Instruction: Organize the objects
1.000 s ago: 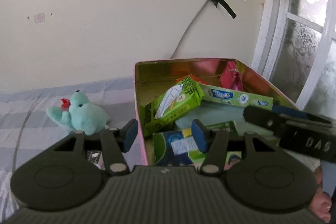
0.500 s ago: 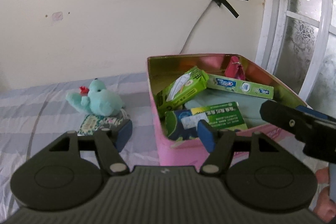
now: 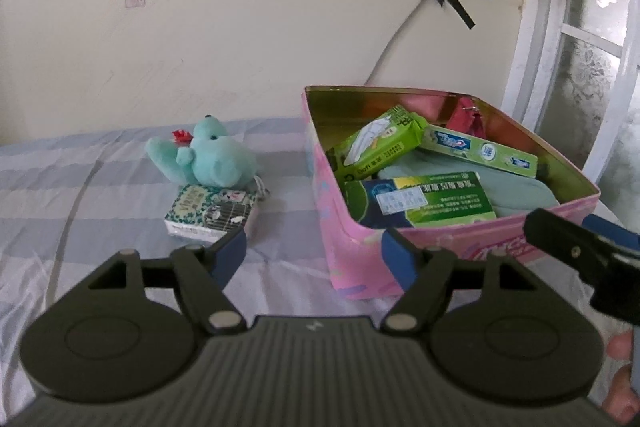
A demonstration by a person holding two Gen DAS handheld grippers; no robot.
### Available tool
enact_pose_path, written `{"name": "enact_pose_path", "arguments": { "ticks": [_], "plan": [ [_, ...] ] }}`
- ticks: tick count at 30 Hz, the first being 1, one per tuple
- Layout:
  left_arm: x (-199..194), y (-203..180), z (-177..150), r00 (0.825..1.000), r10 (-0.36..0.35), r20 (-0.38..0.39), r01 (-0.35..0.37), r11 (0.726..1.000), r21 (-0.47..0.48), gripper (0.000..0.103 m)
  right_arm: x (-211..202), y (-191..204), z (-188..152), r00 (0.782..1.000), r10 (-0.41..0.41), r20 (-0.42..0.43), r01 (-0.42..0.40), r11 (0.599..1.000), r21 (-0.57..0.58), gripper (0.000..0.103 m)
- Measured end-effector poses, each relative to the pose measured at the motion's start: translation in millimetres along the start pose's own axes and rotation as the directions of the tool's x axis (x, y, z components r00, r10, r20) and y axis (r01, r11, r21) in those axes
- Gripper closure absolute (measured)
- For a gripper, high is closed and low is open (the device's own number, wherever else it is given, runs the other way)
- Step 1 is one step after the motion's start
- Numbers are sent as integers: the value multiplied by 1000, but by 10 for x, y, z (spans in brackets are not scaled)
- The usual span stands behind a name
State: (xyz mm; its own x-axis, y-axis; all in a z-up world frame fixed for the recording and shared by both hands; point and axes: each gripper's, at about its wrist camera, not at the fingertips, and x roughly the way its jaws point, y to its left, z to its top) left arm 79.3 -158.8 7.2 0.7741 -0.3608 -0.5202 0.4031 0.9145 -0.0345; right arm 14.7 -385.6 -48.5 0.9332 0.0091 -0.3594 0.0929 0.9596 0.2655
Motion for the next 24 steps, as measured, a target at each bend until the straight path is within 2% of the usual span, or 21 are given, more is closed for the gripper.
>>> {"name": "enact_pose_path", "arguments": {
  "ticks": [4, 9, 15, 18, 21, 24],
  "plan": [
    [-5, 40, -120, 999, -32, 29, 31, 999, 12, 27, 8, -127, -94, 999, -35, -20, 36, 999, 22, 0],
    [63, 11, -207, 998, -56, 14, 56, 998, 20, 28, 97, -261, -131, 998, -47, -49, 49, 997, 57, 0],
    [248, -161, -250, 997, -66, -42, 68, 997, 43, 29, 232, -338, -120, 997, -42, -70, 46, 997, 58, 1],
    [374, -206, -251, 994, -71, -78, 74, 997, 34, 36, 301, -360, -107, 996, -31, -82, 35, 998, 48, 1],
    [499, -208, -227, 985, -113, -127, 114, 993, 1, 34, 373, -374, -72, 996, -25, -84, 28, 999, 33, 1],
    [571, -248, -202, 986, -98, -136, 99, 995, 3, 34, 436, -397, -32, 996, -16, -84, 20, 999, 40, 0]
  ]
}}
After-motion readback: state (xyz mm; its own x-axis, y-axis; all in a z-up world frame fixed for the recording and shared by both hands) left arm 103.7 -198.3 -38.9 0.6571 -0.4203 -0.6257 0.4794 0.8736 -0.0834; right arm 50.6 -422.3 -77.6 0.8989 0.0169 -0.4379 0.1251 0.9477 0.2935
